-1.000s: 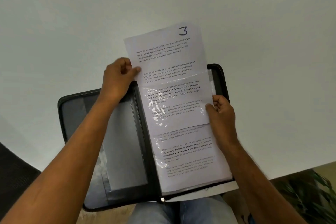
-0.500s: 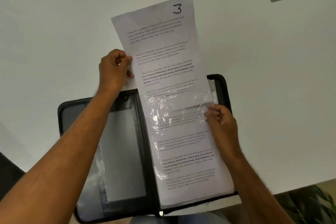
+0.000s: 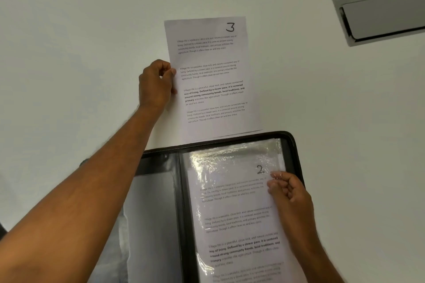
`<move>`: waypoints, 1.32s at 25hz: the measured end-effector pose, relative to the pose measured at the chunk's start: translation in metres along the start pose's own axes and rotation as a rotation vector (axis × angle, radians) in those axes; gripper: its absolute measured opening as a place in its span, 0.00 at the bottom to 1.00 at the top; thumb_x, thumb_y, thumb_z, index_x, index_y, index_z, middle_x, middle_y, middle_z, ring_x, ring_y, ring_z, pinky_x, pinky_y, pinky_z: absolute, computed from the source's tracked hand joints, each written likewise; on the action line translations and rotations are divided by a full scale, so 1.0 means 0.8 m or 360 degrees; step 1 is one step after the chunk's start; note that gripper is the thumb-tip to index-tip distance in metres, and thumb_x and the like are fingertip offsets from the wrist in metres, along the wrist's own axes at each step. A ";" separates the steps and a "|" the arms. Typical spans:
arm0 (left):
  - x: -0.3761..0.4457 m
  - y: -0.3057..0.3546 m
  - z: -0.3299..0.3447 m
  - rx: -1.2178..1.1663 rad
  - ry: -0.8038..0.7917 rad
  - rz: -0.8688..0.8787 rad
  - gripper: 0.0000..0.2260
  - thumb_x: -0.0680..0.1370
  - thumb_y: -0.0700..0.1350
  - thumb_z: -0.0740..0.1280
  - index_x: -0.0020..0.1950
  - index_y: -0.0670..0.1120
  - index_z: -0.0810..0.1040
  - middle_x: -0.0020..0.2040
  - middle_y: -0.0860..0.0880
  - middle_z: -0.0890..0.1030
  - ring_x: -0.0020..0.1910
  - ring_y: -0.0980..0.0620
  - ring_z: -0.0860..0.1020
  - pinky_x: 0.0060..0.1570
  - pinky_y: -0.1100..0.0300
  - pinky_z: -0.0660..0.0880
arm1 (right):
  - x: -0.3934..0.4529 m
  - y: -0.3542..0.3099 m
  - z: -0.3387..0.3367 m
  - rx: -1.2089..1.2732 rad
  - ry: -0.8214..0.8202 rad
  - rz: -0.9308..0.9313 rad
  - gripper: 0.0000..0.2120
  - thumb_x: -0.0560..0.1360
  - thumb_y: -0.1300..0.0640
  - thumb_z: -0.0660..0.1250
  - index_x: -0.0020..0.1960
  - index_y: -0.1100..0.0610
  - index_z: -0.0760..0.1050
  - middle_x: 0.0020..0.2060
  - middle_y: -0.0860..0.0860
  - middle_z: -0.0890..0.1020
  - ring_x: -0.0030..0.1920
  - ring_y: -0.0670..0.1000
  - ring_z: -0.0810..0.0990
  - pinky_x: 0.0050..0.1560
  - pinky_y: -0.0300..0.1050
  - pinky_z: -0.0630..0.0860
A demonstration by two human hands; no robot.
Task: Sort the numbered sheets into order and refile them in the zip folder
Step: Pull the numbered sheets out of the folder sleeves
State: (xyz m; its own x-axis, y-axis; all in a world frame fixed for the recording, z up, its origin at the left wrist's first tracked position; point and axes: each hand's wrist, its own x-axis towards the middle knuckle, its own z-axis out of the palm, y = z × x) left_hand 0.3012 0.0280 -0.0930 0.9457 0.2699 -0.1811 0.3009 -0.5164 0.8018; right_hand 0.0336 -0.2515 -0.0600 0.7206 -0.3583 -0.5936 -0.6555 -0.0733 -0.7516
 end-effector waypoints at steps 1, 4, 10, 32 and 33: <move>0.002 -0.002 0.004 0.0063 0.0024 0.0000 0.04 0.80 0.45 0.67 0.47 0.47 0.79 0.38 0.51 0.83 0.31 0.51 0.80 0.44 0.51 0.80 | 0.001 -0.001 0.001 0.0014 0.0002 0.0003 0.07 0.81 0.61 0.68 0.57 0.51 0.79 0.47 0.48 0.83 0.41 0.37 0.82 0.35 0.27 0.75; 0.003 -0.011 0.011 0.0181 0.0060 0.0005 0.06 0.81 0.48 0.67 0.54 0.49 0.81 0.47 0.51 0.84 0.45 0.49 0.82 0.53 0.49 0.80 | 0.001 -0.002 0.001 0.0024 0.0002 0.0003 0.08 0.81 0.62 0.68 0.56 0.51 0.79 0.47 0.47 0.83 0.42 0.39 0.83 0.36 0.27 0.75; -0.034 -0.015 0.006 0.0133 0.0018 0.0061 0.16 0.83 0.48 0.67 0.70 0.46 0.76 0.61 0.46 0.78 0.53 0.51 0.80 0.59 0.57 0.78 | -0.004 -0.004 0.000 -0.0006 -0.0027 -0.0020 0.08 0.82 0.60 0.67 0.60 0.54 0.78 0.47 0.47 0.84 0.41 0.38 0.83 0.37 0.30 0.77; -0.192 -0.095 -0.049 0.0819 -0.0075 0.0519 0.02 0.82 0.43 0.68 0.50 0.47 0.80 0.50 0.47 0.79 0.51 0.44 0.74 0.50 0.54 0.61 | 0.001 0.011 0.020 -0.0011 0.0305 -0.0182 0.07 0.82 0.57 0.66 0.56 0.47 0.81 0.51 0.46 0.84 0.52 0.48 0.83 0.55 0.43 0.79; -0.188 -0.092 -0.047 0.0814 -0.0069 0.0521 0.02 0.82 0.44 0.68 0.50 0.47 0.80 0.50 0.47 0.79 0.51 0.44 0.74 0.50 0.54 0.61 | 0.006 0.010 0.019 0.0001 0.0314 -0.0189 0.07 0.82 0.57 0.67 0.55 0.47 0.81 0.51 0.46 0.85 0.51 0.49 0.84 0.55 0.43 0.80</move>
State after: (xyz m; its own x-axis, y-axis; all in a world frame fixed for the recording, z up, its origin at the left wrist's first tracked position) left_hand 0.1322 0.0563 -0.1036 1.0000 0.0035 -0.0033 0.0046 -0.8949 0.4462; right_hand 0.0352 -0.2393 -0.0730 0.7343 -0.5224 -0.4334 -0.5687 -0.1248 -0.8130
